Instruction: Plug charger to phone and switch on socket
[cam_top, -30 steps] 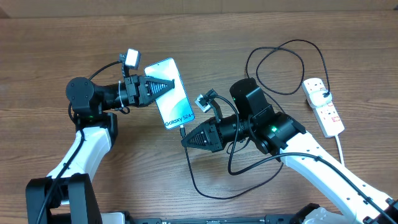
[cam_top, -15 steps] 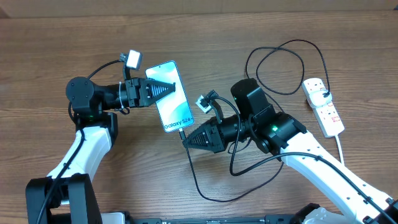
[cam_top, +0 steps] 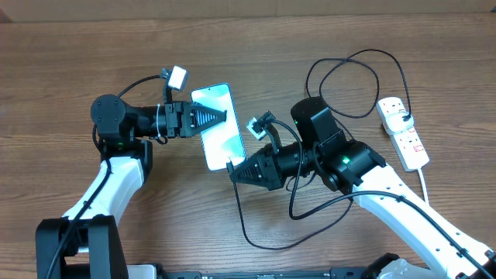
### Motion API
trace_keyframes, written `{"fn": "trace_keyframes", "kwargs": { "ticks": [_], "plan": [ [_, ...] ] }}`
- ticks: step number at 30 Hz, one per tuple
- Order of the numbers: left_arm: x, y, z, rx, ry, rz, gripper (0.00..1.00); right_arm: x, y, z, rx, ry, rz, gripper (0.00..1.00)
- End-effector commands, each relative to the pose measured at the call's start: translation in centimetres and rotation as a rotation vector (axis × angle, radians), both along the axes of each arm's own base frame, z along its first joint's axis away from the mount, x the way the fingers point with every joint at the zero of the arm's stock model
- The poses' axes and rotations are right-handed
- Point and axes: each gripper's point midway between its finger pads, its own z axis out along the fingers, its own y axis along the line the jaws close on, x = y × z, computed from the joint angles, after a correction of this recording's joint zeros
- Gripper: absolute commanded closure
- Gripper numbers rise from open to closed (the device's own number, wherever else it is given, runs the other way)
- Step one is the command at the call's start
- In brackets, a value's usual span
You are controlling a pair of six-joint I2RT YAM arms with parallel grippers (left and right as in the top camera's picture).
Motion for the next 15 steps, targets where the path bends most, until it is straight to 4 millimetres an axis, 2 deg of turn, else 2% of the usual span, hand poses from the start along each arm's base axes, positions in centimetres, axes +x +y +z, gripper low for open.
{"fn": "trace_keyframes", "kwargs": {
  "ticks": [1, 15],
  "plan": [
    [0.9, 0.9, 0.9, -0.005, -0.026, 0.050, 0.96, 0.2, -0.6, -0.8, -0.063, 0.015, -0.042, 0.96],
    [1.1, 1.0, 1.0, -0.009, -0.014, 0.064, 0.96, -1.0, 0.1, -0.8, -0.062, 0.011, -0.003, 0.96]
  ]
}}
